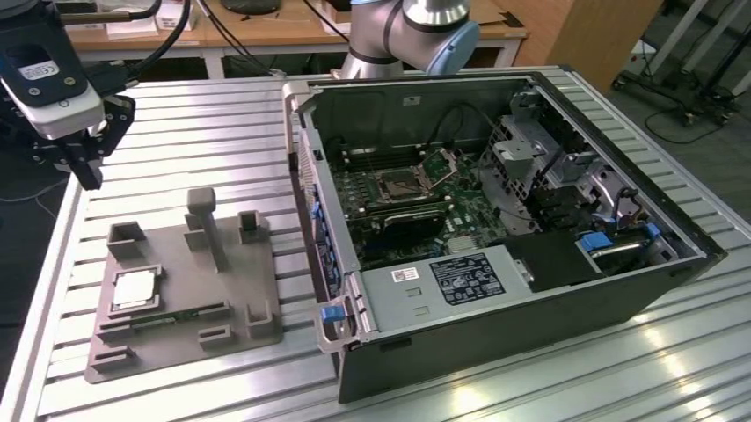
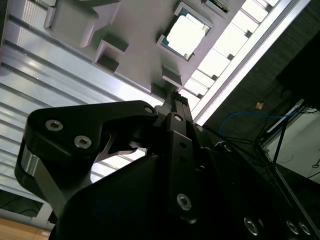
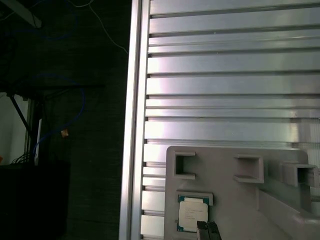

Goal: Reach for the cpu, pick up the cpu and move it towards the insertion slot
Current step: 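Reach for the cpu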

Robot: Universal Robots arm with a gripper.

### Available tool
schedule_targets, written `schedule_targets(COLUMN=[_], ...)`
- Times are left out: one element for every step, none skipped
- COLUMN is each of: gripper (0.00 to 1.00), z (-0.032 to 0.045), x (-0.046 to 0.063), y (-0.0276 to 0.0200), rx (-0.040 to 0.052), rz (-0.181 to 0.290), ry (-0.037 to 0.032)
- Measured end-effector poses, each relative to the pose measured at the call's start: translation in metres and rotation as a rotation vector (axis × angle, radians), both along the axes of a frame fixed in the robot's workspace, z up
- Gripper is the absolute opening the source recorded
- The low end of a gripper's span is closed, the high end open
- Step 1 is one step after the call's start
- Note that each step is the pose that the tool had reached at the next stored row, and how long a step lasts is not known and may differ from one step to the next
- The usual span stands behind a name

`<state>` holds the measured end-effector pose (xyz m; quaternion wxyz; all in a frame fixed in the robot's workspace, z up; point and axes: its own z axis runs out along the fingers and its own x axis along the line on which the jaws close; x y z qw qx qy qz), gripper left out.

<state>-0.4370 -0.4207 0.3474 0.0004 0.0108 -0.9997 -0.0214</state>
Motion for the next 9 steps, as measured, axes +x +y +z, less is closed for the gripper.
schedule_targets(gripper=[0.11,0.11,0.11,0.11,0.11,0.11,0.11,0.18,0.18], z=[0.0000,0.0000,0.0000,0.0000,0.0000,0.0000,0.0000,0.0000,0.0000], x=[0.0000,0.0000,0.0000,0.0000,0.0000,0.0000,0.0000,0.0000,0.0000], y=[0.0000,0.0000,0.0000,0.0000,0.0000,0.0000,0.0000,0.0000,0.0000], rx=[0.0001,0.0001,0.0002,0.0002,0.0003,0.0003,0.0004,0.0004,0.0005], rz=[0.000,0.000,0.000,0.000,0.000,0.000,0.000,0.000,0.000], ry=[0.0000,0.0000,0.0000,0.0000,0.0000,0.0000,0.0000,0.0000,0.0000])
